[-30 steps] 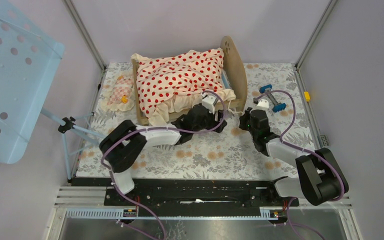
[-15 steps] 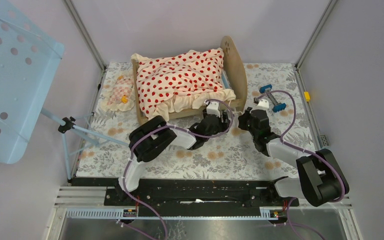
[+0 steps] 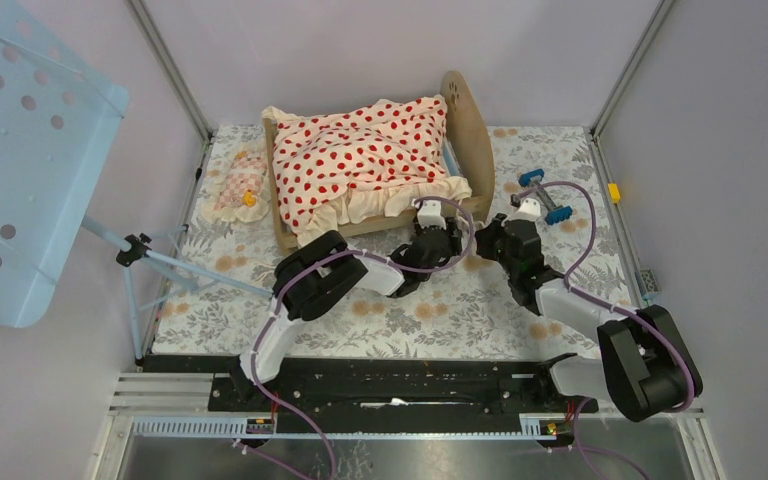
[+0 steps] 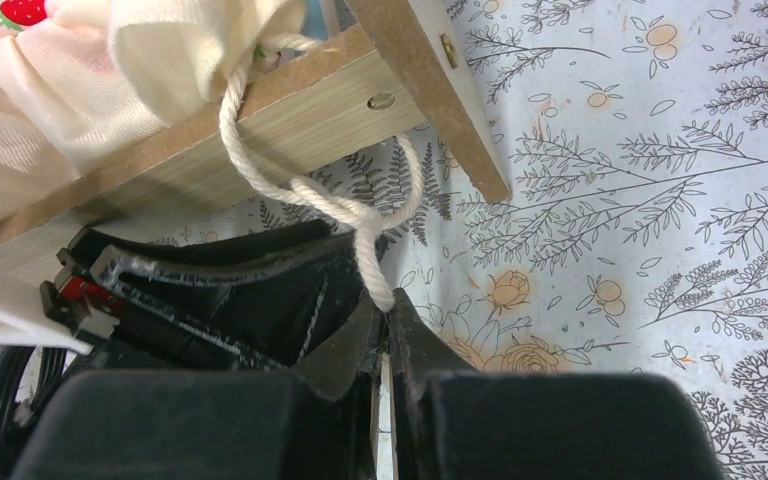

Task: Set up the pet bed
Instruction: Tie the ropes to the bed frame.

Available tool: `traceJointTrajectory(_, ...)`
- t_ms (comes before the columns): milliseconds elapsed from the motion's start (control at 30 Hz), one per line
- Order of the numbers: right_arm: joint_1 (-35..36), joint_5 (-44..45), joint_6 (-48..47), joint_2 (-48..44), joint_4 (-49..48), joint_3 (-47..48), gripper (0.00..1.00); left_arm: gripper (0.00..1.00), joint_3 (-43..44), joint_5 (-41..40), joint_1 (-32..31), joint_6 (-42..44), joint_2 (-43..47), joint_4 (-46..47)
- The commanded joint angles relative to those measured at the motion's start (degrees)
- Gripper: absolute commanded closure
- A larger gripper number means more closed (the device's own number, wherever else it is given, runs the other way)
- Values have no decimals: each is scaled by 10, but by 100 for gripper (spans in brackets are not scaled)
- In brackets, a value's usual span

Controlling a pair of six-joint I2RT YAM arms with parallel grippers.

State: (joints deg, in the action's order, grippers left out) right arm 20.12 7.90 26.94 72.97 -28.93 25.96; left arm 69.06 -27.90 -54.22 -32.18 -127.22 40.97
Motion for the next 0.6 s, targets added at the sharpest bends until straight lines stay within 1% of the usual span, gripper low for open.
traceJointTrajectory(0, -4, 1, 7, -21, -6, -5, 100, 54, 35, -27, 11, -17, -18, 53)
traceJointTrajectory(167, -6, 4, 9, -18, -4, -10, 100, 79, 33, -4, 13, -14, -21, 79)
traceJointTrajectory(267, -8, 12, 18, -13, -3, -14, 100, 98, 28, 15, 13, -5, -14, 89)
traceJointTrajectory(300, -10, 19, 22, -11, 2, -14, 100, 100, 24, 18, 13, -3, -9, 88)
traceJointTrajectory(567, -31, 50, 37, 12, 42, 1, 100, 100, -38, 59, 13, 2, 69, 57)
